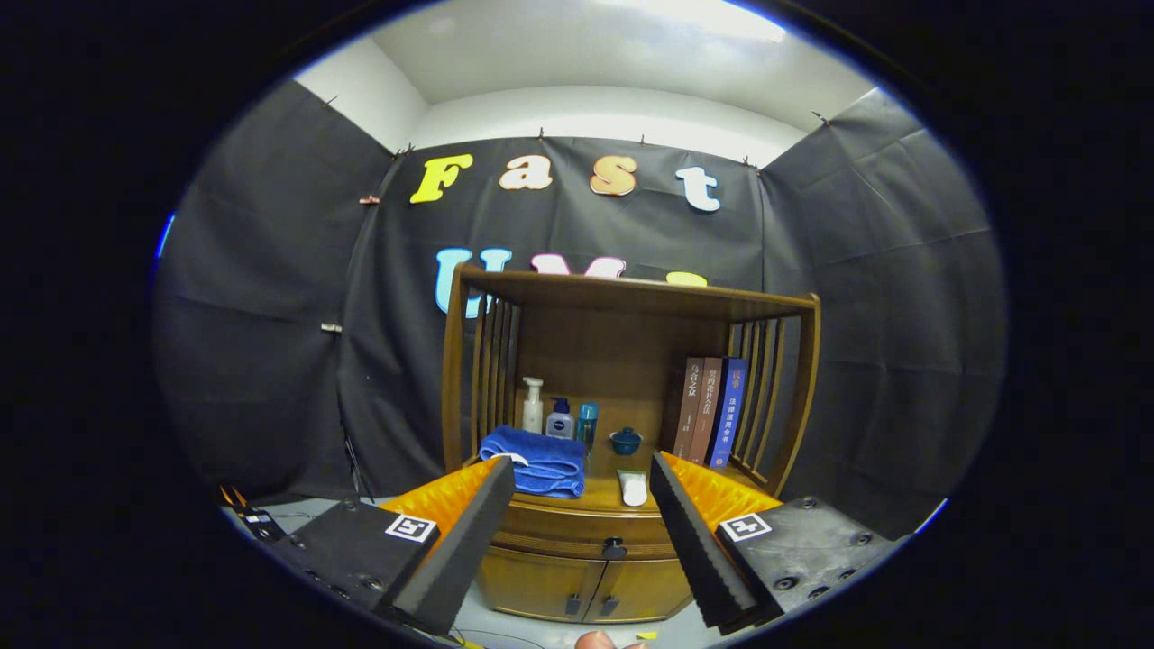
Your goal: Pull open the drawer, take out the items inside it, and place them on the countertop above the cabinet.
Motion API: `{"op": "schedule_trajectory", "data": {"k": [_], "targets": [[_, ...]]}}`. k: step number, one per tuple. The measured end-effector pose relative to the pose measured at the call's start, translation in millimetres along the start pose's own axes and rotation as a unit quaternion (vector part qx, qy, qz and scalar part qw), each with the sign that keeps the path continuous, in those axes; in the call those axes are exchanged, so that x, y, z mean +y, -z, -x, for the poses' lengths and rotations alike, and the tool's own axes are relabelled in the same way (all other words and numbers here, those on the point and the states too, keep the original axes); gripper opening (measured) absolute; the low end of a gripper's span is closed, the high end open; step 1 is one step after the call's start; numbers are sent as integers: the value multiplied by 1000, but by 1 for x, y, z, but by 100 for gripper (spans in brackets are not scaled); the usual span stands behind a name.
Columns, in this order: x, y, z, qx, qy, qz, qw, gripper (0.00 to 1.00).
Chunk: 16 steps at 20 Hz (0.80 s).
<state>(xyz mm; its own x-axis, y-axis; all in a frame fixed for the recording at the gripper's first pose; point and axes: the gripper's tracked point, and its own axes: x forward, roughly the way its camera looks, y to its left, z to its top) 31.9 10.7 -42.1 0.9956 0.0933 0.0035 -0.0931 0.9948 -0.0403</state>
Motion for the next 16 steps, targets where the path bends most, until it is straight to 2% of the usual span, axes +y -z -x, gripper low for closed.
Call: {"op": "schedule_trajectory", "data": {"k": [6, 16], "targets": [[-5, 2, 8, 11, 7, -38, 999, 98], [-12, -8, 14, 0, 13, -45, 999, 98]]}}
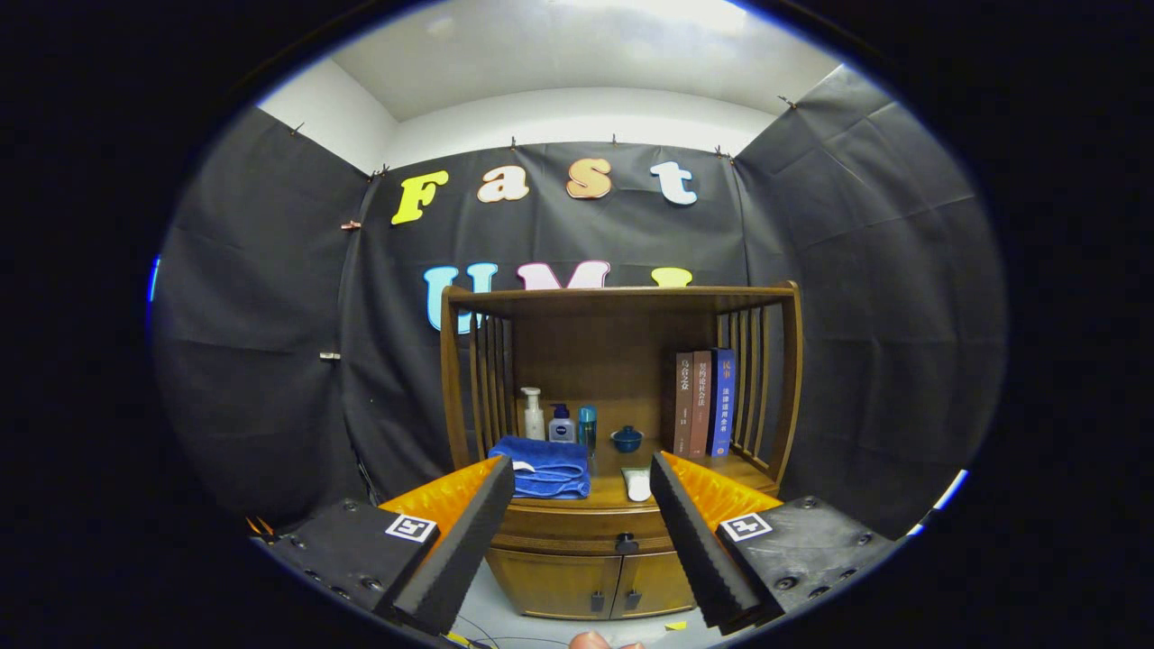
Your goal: Pull open the drawer, take out the items inside it, and place them on the countertop above the cabinet.
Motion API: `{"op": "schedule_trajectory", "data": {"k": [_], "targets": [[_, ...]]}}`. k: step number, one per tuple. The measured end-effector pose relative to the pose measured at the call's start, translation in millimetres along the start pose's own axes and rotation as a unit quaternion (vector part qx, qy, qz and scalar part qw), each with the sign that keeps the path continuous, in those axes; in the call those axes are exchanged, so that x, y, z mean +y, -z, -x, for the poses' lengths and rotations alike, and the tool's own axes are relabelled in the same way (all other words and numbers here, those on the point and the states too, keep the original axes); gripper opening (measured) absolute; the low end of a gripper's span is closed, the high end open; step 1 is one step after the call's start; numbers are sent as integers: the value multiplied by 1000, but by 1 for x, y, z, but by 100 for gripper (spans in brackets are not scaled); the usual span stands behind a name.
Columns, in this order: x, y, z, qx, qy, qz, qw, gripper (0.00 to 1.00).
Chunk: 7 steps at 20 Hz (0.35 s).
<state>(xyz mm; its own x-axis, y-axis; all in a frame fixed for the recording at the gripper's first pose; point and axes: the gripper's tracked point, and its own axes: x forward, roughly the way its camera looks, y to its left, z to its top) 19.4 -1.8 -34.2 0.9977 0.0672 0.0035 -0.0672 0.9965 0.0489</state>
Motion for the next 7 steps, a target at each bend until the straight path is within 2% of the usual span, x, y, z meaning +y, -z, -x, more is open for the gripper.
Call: {"op": "schedule_trajectory", "data": {"k": [7], "targets": [[-13, -7, 0, -12, 15, 5, 1000, 98]]}}
